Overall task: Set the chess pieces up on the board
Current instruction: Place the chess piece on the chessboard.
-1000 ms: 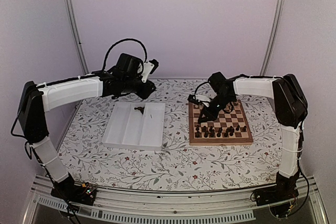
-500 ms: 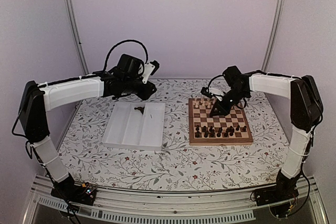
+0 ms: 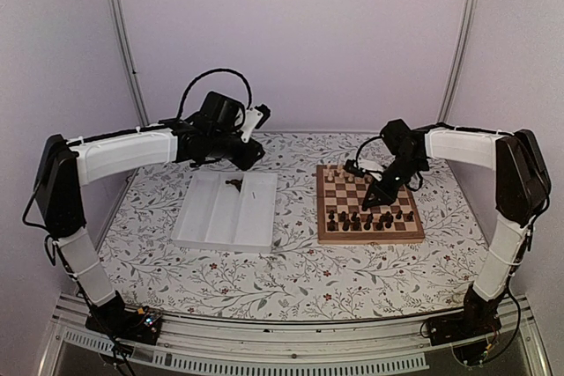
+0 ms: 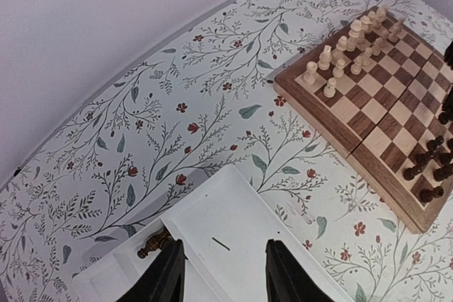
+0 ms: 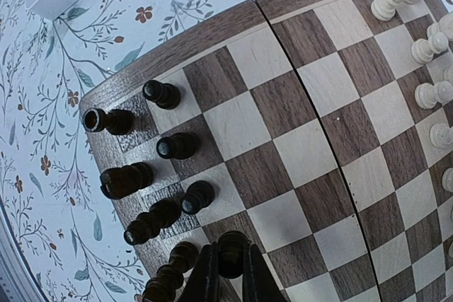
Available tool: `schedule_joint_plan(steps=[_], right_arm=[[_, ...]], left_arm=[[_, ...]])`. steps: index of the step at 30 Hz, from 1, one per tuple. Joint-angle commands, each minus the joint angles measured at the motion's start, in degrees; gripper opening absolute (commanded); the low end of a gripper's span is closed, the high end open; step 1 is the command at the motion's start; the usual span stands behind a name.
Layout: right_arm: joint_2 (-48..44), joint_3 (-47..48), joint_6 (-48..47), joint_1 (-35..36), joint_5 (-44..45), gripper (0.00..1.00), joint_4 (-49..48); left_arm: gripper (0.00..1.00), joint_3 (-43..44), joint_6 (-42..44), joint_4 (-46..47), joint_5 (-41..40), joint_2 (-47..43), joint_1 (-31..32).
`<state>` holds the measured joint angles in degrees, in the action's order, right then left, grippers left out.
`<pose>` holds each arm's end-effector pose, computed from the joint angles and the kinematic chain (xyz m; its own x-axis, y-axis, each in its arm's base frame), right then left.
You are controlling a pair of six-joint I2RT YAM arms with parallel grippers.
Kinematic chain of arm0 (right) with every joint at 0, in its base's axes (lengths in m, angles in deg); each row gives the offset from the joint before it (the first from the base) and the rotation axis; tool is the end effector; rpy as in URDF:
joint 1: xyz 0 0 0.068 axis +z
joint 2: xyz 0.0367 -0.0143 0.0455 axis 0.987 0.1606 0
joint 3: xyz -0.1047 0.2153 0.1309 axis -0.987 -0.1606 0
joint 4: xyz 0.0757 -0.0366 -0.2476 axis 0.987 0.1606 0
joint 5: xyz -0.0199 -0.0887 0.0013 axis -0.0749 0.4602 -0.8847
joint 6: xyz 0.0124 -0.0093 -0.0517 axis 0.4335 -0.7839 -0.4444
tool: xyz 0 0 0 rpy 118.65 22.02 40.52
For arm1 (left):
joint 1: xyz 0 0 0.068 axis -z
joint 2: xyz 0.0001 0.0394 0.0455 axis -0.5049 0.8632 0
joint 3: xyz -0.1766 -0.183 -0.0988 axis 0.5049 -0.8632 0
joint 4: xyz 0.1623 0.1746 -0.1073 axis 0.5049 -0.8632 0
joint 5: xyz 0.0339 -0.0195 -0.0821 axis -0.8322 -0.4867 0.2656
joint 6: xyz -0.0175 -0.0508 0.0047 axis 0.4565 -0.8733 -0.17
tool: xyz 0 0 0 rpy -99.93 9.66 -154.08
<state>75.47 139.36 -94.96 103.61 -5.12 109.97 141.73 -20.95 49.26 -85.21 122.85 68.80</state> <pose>0.3286 0.1535 0.2000 -0.4044 -0.7970 -0.4487 -0.9105 0.3971 0.1151 0.3211 -0.2510 0.2789 -0.4285 0.4402 -0.7891 0.5966 0.7937 0.1188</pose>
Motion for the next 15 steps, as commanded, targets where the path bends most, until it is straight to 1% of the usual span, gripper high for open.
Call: schedule_joint_plan(steps=[1, 15], right_arm=[[-0.1, -0.5, -1.3, 0.1, -1.0, 0.09, 1.9], [3.0, -0.3, -1.8, 0.1, -1.3, 0.1, 2.8]], left_arm=[[0.42, 1.7, 0.7, -0.9, 0.4, 0.8, 0.7], [0.42, 2.4, 0.9, -1.8, 0.3, 1.9, 1.0]])
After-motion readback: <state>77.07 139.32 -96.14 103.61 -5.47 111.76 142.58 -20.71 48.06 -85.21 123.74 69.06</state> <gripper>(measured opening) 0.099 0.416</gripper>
